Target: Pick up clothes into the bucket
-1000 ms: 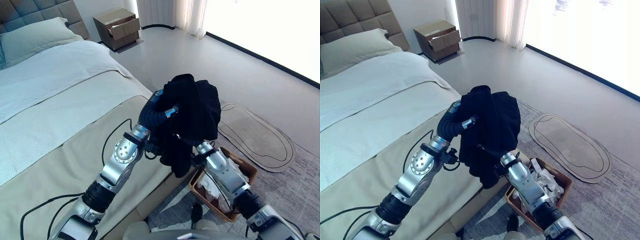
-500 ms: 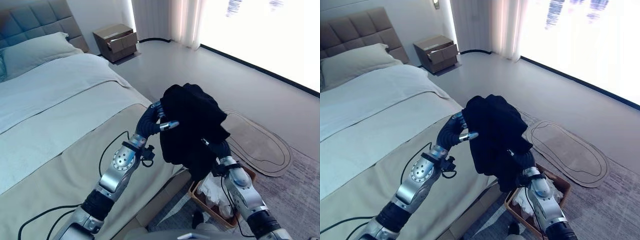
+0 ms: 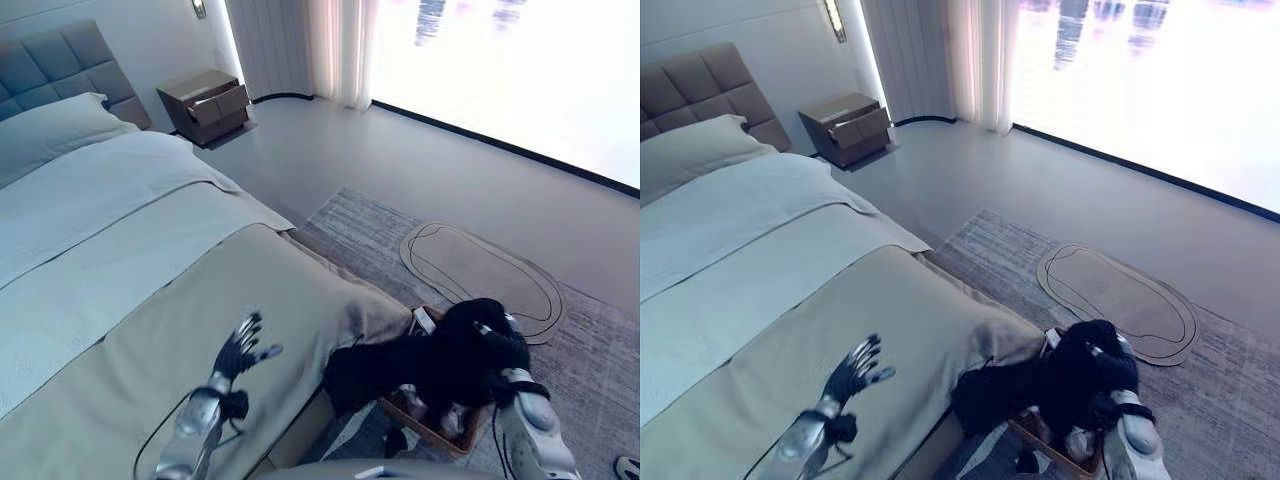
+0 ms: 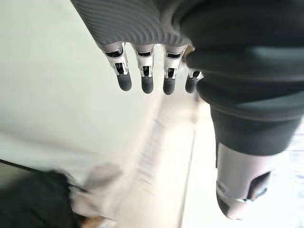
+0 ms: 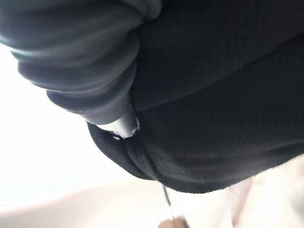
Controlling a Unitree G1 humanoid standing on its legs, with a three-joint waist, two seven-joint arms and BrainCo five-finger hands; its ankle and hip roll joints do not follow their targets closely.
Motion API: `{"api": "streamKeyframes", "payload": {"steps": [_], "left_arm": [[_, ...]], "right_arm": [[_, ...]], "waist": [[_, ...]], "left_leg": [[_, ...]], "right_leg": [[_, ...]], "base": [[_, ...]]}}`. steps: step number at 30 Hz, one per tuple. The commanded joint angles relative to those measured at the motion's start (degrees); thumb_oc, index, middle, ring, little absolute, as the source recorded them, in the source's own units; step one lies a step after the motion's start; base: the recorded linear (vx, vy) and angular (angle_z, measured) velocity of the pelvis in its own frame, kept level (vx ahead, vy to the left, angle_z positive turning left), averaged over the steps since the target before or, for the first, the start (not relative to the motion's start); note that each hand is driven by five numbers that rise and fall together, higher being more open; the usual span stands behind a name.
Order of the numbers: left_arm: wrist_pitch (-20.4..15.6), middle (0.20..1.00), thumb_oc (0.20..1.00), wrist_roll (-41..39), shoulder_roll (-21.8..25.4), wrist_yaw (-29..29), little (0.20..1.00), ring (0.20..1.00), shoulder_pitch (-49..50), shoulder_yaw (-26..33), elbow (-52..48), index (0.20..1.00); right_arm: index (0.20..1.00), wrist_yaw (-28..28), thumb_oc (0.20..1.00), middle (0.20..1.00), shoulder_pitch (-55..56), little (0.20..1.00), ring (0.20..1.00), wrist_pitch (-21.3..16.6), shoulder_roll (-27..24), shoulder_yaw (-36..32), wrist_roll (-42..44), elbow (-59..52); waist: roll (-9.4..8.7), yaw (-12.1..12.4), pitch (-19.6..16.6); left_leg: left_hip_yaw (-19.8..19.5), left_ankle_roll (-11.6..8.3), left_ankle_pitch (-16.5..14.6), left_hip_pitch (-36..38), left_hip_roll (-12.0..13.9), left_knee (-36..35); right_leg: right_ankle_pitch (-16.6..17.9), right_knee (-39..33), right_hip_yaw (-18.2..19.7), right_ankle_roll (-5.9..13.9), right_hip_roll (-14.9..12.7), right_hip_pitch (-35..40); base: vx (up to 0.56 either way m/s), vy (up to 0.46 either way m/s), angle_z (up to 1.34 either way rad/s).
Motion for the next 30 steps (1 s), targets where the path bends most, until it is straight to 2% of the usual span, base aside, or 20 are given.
{"api": "streamKeyframes", "payload": {"steps": [1,4,5,8,9,10,11,12,13,14,16,20,24,25,30], "left_arm": [[-4.8,1.0,1.0,-0.9,2.3,-0.9,1.0,1.0,-2.1,4.4,-2.6,1.0],[-5.5,1.0,1.0,-3.7,2.0,-1.7,1.0,1.0,-1.0,5.6,-4.4,1.0],[-5.6,1.0,1.0,-4.6,1.7,-2.2,1.0,1.0,-0.3,6.1,-5.7,1.0],[-5.9,1.0,1.0,-5.3,1.4,-2.2,1.0,1.0,0.0,6.5,-7.0,1.0],[-6.3,1.0,1.0,-4.7,1.6,-2.1,1.0,1.0,-0.3,6.7,-8.4,1.0],[-6.6,1.0,1.0,-4.2,2.0,-2.1,1.0,1.0,-1.1,6.5,-9.0,1.0],[-7.1,1.0,1.0,-4.2,2.1,-2.1,1.0,1.0,-1.7,6.4,-9.6,1.0],[-7.4,1.0,1.0,-4.3,2.0,-1.9,1.0,1.0,-2.2,6.4,-9.9,1.0],[-7.5,1.0,1.0,-5.1,1.8,-1.7,1.0,1.0,-2.7,6.5,-9.7,1.0],[-7.5,1.0,1.0,-5.5,1.6,-2.1,1.0,1.0,-2.5,6.5,-10.0,1.0],[-7.8,1.0,1.0,-5.9,1.2,-2.4,1.0,1.0,-2.2,6.5,-9.4,1.0],[-7.8,1.0,1.0,-4.2,3.0,-3.2,1.0,1.0,-1.7,5.1,-9.6,1.0],[-7.4,1.0,1.0,-5.4,3.0,-3.5,1.0,1.0,-1.4,5.4,-8.7,1.0],[-7.3,1.0,1.0,-5.4,3.3,-3.7,1.0,1.0,-0.8,5.3,-8.7,1.0],[-7.2,1.0,1.0,-5.7,3.8,-4.0,1.0,1.0,-0.5,5.5,-9.2,1.0]], "right_arm": [[0.2,-0.5,0.2,0.2,-4.6,0.2,0.2,-8.0,-0.7,-5.0,1.4,-6.9],[0.2,-1.4,0.2,0.2,-4.7,0.2,0.2,-9.0,-0.4,-6.6,1.8,-6.7],[0.2,-1.9,0.2,0.2,-4.6,0.2,0.2,-9.5,-0.3,-7.2,1.9,-7.1],[0.2,-2.4,0.2,0.2,-5.2,0.2,0.2,-9.8,-0.6,-7.2,1.2,-7.3],[0.2,-2.8,0.2,0.2,-5.3,0.2,0.2,-9.8,-1.1,-7.6,0.5,-7.4],[0.2,-3.1,0.2,0.2,-5.4,0.2,0.2,-10.0,-1.5,-8.1,-0.1,-8.0],[0.2,-3.6,0.2,0.2,-5.8,0.2,0.2,-10.1,-2.1,-8.9,-0.5,-8.6],[0.2,-4.1,0.2,0.2,-6.4,0.2,0.2,-10.3,-2.3,-9.4,-0.7,-9.1],[0.2,-5.0,0.2,0.2,-7.0,0.2,0.2,-10.8,-2.1,-10.5,-0.8,-9.1],[0.2,-5.8,0.2,0.2,-7.5,0.2,0.2,-11.4,-1.8,-11.9,-0.5,-9.6],[0.2,-7.4,0.2,0.2,-8.9,0.2,0.2,-12.1,-2.2,-14.1,-1.1,-11.3],[0.2,-9.4,0.2,0.2,-11.0,0.2,0.2,-12.2,-5.0,-16.8,-2.4,-13.5],[0.2,-9.5,0.2,0.2,-12.9,0.2,0.2,-11.8,-8.6,-18.0,-2.4,-16.0],[0.2,-10.0,0.2,0.2,-14.2,0.2,0.2,-11.7,-10.8,-18.7,-1.9,-16.2],[0.2,-10.3,0.2,0.2,-15.4,0.2,0.2,-11.4,-13.2,-18.5,-1.9,-15.9]], "waist": [[-2.06,0.1,1.6],[-1.82,0.4,2.1],[-1.72,0.5,2.1],[-1.94,0.8,2.4],[-2.33,0.9,2.8],[-2.96,0.8,3.4],[-3.52,1.1,4.1],[-3.85,1.4,4.4],[-4.1,0.8,4.4],[-3.67,0.0,4.2],[-3.06,0.2,3.5],[-2.63,0.2,2.1],[-3.12,0.1,1.8],[-3.57,0.2,1.7],[-4.2,0.4,1.6]], "left_leg": [[-2.4,-2.08,0.9,-4.2,3.5,4.8],[-3.5,-3.02,2.4,-5.2,4.7,4.5],[-4.0,-3.41,3.2,-5.6,5.6,4.1],[-5.3,-3.09,3.2,-6.0,6.0,4.6],[-5.9,-2.82,2.5,-7.1,5.5,7.0],[-5.8,-2.51,0.4,-8.4,4.8,11.3],[-7.6,-2.17,-2.6,-9.3,2.7,16.9],[-8.3,-1.99,-3.8,-9.7,1.0,18.0],[-6.9,-0.79,-5.7,-9.7,0.3,17.2],[-5.1,-0.17,-5.3,-8.8,0.3,15.0],[-4.3,0.81,-5.0,-6.6,-1.5,10.6],[-2.7,1.86,-3.8,-4.7,-3.5,5.7],[-1.8,2.55,-3.7,-3.7,-4.6,3.5],[-1.3,2.91,-3.8,-3.4,-5.0,2.8],[-0.9,3.43,-4.2,-3.2,-5.6,3.0]], "right_leg": [[-4.7,5.9,0.2,2.05,-2.3,1.3],[-5.7,6.4,-0.7,1.33,-0.9,1.0],[-6.3,6.4,-1.2,0.68,0.3,1.1],[-6.5,6.5,-0.8,0.14,1.1,0.7],[-6.4,6.8,-0.5,0.06,0.9,0.5],[-6.2,7.3,-0.6,-0.04,0.2,0.2],[-6.2,7.8,-0.4,-0.21,-0.5,0.0],[-6.0,8.1,-0.4,-0.29,-1.0,-0.2],[-6.2,8.6,-0.8,-0.09,-1.6,-0.6],[-5.8,8.8,-1.0,0.07,-1.4,-1.2],[-4.9,9.0,-0.1,0.84,-1.9,-2.6],[-3.6,7.8,0.1,2.44,-3.5,-3.0],[-2.8,7.6,0.2,3.56,-5.1,-3.2],[-2.2,7.5,0.5,4.13,-5.7,-3.3],[-1.8,7.8,0.9,4.66,-6.5,-3.6]], "base": [[-0.04,-0.086,0.04],[-0.06,-0.115,0.07],[-0.05,-0.119,0.12],[-0.05,-0.067,0.16],[-0.09,-0.049,0.0],[-0.11,-0.03,-0.02],[-0.11,-0.013,-0.02],[-0.09,0.03,-0.01],[-0.03,0.078,0.01],[0.01,0.151,0.14],[0.02,0.161,0.19],[0.04,0.152,-0.13],[0.02,0.118,-0.09],[0.0,0.103,-0.05],[0.01,0.065,-0.04]]}}
